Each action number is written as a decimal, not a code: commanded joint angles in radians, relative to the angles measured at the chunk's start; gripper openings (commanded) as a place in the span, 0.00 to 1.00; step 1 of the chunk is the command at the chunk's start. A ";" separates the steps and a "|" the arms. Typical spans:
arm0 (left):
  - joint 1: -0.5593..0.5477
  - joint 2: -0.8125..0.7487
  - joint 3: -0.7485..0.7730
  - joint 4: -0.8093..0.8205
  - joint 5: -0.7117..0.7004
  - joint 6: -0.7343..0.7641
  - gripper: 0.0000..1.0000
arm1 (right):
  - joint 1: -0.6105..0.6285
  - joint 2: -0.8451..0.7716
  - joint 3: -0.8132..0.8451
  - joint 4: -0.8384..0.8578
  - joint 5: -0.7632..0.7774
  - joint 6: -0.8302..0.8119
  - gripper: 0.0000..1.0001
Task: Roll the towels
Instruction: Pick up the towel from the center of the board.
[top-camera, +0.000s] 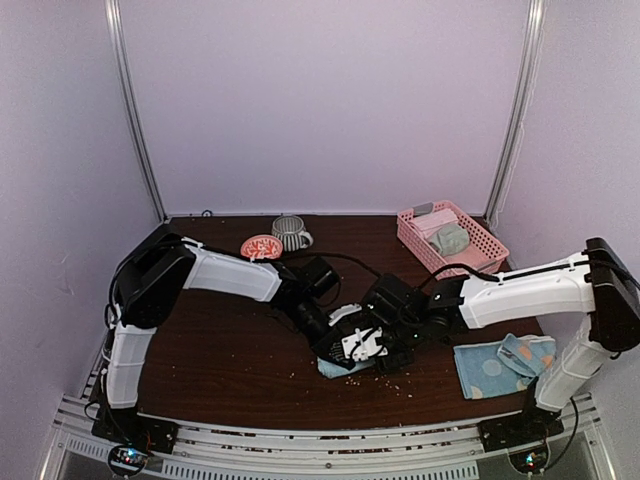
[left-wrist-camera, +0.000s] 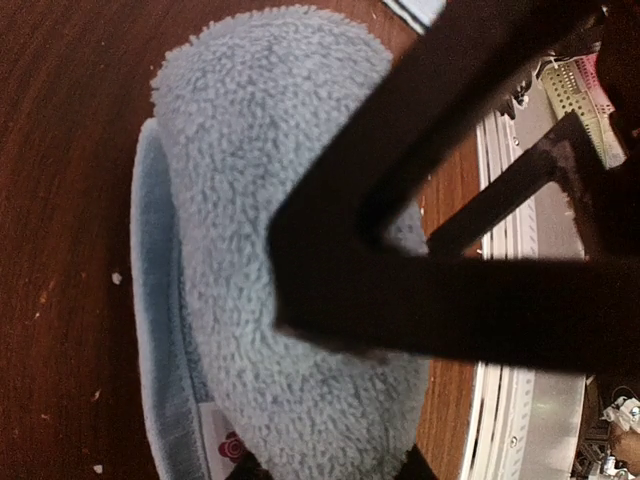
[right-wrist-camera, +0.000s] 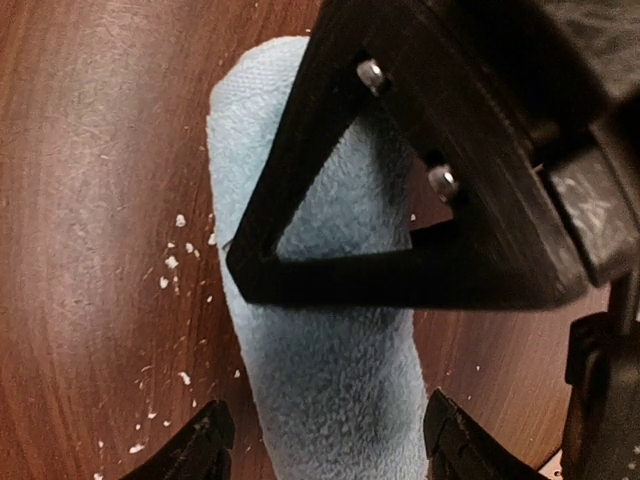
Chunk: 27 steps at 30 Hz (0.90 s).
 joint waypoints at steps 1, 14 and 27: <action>-0.003 0.081 -0.036 -0.123 -0.078 -0.009 0.24 | 0.008 0.062 -0.021 0.117 0.038 -0.017 0.68; 0.016 0.002 -0.064 -0.057 -0.168 -0.018 0.49 | 0.007 0.175 -0.057 0.175 0.052 -0.078 0.17; 0.153 -0.276 0.019 -0.107 -0.440 0.037 0.66 | -0.054 -0.045 -0.041 -0.010 0.081 -0.209 0.00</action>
